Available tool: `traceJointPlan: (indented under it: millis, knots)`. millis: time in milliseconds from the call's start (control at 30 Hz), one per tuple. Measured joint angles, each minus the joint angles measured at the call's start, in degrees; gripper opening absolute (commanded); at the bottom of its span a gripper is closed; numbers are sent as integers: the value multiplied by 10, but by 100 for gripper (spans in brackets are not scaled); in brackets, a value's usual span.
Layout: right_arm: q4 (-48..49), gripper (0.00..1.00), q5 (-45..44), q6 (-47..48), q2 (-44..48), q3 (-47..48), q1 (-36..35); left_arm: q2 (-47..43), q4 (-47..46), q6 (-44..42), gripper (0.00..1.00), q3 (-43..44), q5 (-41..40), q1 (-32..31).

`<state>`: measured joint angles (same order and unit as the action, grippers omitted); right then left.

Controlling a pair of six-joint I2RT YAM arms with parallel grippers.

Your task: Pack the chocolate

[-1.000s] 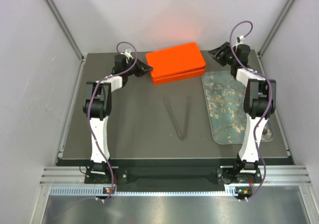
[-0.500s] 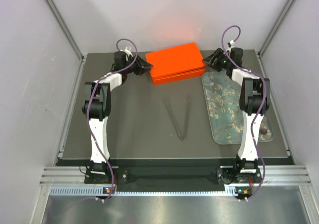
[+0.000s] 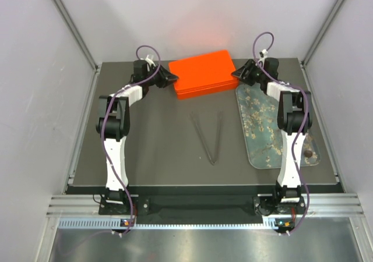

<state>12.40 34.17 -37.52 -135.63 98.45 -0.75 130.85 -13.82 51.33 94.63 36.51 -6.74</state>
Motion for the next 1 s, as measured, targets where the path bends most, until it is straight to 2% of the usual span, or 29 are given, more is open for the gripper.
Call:
traceJointPlan:
  millis: [133, 233, 467, 667, 1000]
  knots:
    - [2, 60, 0, 1, 0, -2, 0, 0, 0, 0, 22, 0, 1, -4]
    - [2, 61, 1, 1, 0, -2, 0, 2, 1, 0, 21, 0, 1, -9]
    - [5, 64, 6, -1, 0, -2, 0, 3, 2, 0, 34, 0, 6, -13]
    - [11, 65, 9, -5, 0, -2, 1, 2, 28, -12, 40, 21, -7, -13]
    - [16, 67, 10, -9, 4, -2, 1, 0, 61, -40, 42, 37, -37, -8]
